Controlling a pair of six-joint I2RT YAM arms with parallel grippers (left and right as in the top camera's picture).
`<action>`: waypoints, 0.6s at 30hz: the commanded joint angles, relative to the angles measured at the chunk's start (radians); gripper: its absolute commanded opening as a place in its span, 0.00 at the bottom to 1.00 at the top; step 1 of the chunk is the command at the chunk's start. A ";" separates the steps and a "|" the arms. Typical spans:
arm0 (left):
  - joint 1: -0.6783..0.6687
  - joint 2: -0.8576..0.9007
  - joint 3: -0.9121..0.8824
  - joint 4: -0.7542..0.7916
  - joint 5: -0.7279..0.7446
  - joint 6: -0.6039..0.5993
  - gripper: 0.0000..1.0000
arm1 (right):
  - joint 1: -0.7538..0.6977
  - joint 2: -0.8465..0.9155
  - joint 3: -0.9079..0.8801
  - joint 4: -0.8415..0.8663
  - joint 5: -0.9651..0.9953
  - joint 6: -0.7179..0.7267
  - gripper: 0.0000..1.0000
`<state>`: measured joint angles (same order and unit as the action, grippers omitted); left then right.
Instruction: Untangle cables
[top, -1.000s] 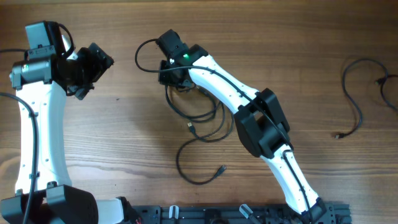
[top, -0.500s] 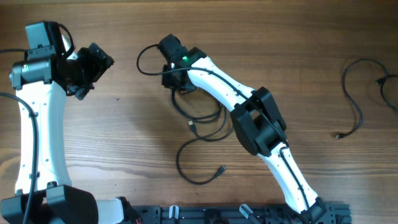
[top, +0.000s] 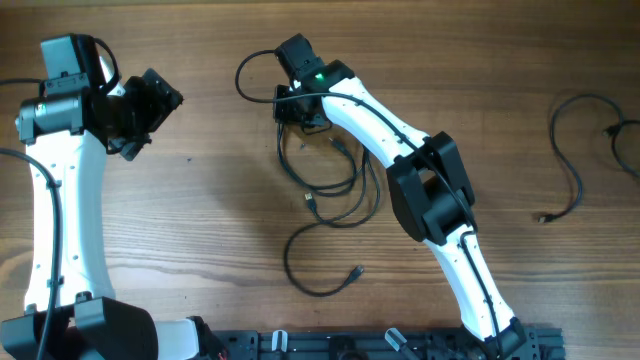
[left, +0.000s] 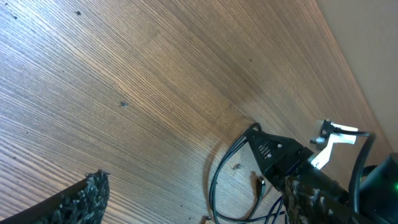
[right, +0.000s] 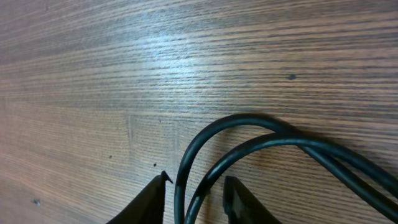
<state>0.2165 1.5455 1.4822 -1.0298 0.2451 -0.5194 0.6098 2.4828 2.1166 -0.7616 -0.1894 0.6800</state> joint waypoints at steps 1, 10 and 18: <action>0.004 0.007 0.008 -0.005 0.001 0.019 0.92 | 0.005 -0.031 0.002 0.001 0.063 0.058 0.28; 0.004 0.007 0.008 -0.009 0.001 0.019 0.92 | 0.013 -0.027 -0.067 0.014 0.078 0.105 0.22; 0.004 0.007 0.008 -0.008 0.001 0.019 0.92 | 0.044 -0.027 -0.113 0.095 0.059 -0.115 0.21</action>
<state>0.2165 1.5455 1.4822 -1.0378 0.2451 -0.5163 0.6231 2.4737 2.0239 -0.6674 -0.1337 0.7033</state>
